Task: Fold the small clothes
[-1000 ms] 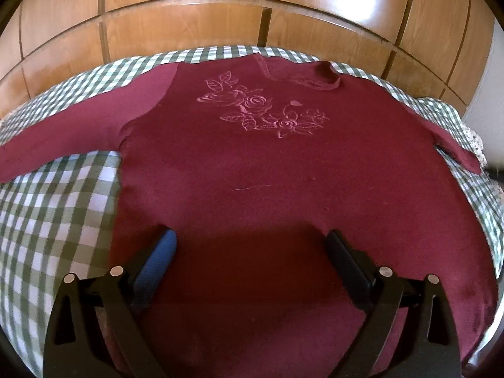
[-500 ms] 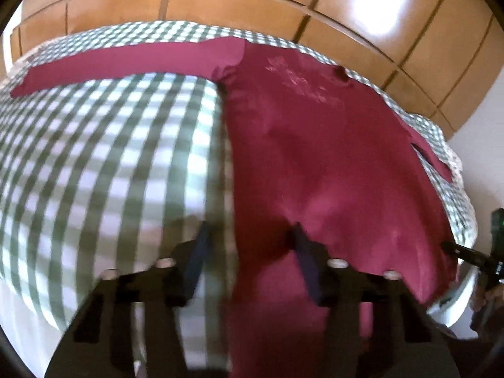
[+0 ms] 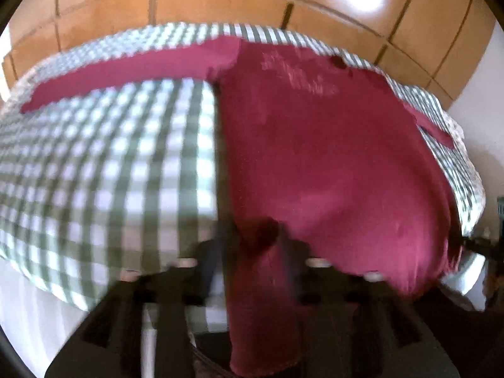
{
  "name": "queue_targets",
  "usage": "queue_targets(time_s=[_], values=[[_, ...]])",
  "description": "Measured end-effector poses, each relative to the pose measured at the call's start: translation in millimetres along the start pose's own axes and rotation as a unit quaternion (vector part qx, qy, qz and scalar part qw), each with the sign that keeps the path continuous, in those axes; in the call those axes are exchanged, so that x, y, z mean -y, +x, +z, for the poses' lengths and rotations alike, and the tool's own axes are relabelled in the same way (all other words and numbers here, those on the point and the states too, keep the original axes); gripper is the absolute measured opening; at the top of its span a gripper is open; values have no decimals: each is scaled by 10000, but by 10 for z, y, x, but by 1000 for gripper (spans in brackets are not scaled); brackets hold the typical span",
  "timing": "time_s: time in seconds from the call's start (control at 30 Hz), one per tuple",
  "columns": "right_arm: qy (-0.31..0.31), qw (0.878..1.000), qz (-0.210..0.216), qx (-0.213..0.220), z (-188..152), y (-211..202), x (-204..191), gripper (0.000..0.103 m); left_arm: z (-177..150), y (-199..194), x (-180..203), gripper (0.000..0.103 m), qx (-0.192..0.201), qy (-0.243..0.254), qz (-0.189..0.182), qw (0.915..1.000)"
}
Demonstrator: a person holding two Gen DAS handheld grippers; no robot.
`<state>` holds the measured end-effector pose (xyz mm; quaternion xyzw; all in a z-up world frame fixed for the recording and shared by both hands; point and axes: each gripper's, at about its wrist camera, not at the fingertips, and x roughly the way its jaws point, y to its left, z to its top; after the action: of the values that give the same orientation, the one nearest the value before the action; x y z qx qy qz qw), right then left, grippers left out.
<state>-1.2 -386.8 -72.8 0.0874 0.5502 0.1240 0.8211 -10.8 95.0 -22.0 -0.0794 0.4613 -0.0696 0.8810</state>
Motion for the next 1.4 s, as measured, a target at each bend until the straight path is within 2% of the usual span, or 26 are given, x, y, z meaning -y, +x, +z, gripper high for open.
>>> queue_targets(time_s=[0.03, 0.07, 0.1, 0.13, 0.23, 0.3, 0.37, 0.4, 0.53, 0.6, 0.63, 0.77, 0.93, 0.97, 1.03, 1.07, 1.1, 1.17, 1.23, 1.27, 1.3, 1.37, 1.4], values=[[102, 9999, 20, 101, 49, -30, 36, 17, 58, -71, -3, 69, 212, -56, -35, 9998], [223, 9995, 41, 221, 118, -75, 91, 25, 147, -133, 8, 73, 447, -149, -122, 9988], [379, 9985, 23, 400, 204, -135, 170, 33, 236, -143, 33, 73, 566, -191, -195, 9980], [474, 9976, 9, 496, 239, -179, 218, 35, 312, -131, 65, 73, 620, -188, -228, 9976], [1032, 9907, -83, 882, 488, -277, 524, 36, 545, 41, 250, 73, 755, -109, -173, 9969], [1528, 9817, -141, 1123, 664, -325, 818, 36, 659, 187, 414, 73, 827, 11, -129, 9965], [2163, 9665, -147, 1374, 807, -347, 1185, 43, 788, 391, 620, 76, 833, 221, -113, 9962], [2575, 9540, -136, 1529, 904, -342, 1404, 47, 813, 457, 699, 76, 818, 294, -104, 9962], [3465, 9188, -91, 1891, 1234, -306, 2001, 48, 912, 876, 863, 76, 573, 652, 229, 9960], [3724, 9055, -118, 2030, 1442, -299, 2242, 47, 890, 1048, 816, 76, 373, 613, 308, 9969], [3809, 9011, -170, 2065, 1531, -276, 2316, 47, 859, 1152, 762, 80, 252, 539, 344, 9976], [4095, 8873, -364, 2090, 1907, -140, 2676, 42, 829, 1214, 713, 90, 333, 472, 191, 9981], [4388, 8700, -503, 2192, 2363, 60, 3075, 41, 835, 1264, 717, 95, 302, 513, 128, 9981], [4427, 8677, -536, 2196, 2437, 92, 3109, 41, 828, 1264, 720, 95, 306, 511, 116, 9982], [4358, 8732, -617, 2095, 2507, 116, 3180, 41, 827, 1275, 718, 96, 309, 515, 123, 9981], [4281, 8780, -704, 2022, 2557, 119, 3162, 32, 828, 1277, 722, 96, 306, 520, 129, 9981], [4156, 8853, -839, 1911, 2575, 110, 3121, 7, 824, 1277, 726, 96, 303, 523, 133, 9981], [3989, 8897, -1064, 1951, 2548, 17, 3066, 6, 831, 1286, 729, 97, 296, 526, 133, 9981], [4009, 8809, -1166, 2229, 2345, -158, 3063, 5, 836, 1285, 737, 97, 300, 522, 129, 9981], [4201, 8691, -1231, 2303, 2207, -211, 3124, 5, 838, 1285, 742, 97, 305, 517, 123, 9981], [4326, 8634, -1320, 2234, 2122, -202, 3166, 5, 845, 1290, 744, 97, 311, 515, 113, 9981], [4502, 8592, -1344, 2027, 1968, -120, 3221, 5, 839, 1287, 732, 97, 321, 508, 92, 9981], [4439, 8609, -1368, 2076, 1925, -125, 3172, 5, 842, 1287, 730, 97, 322, 505, 82, 9982]])
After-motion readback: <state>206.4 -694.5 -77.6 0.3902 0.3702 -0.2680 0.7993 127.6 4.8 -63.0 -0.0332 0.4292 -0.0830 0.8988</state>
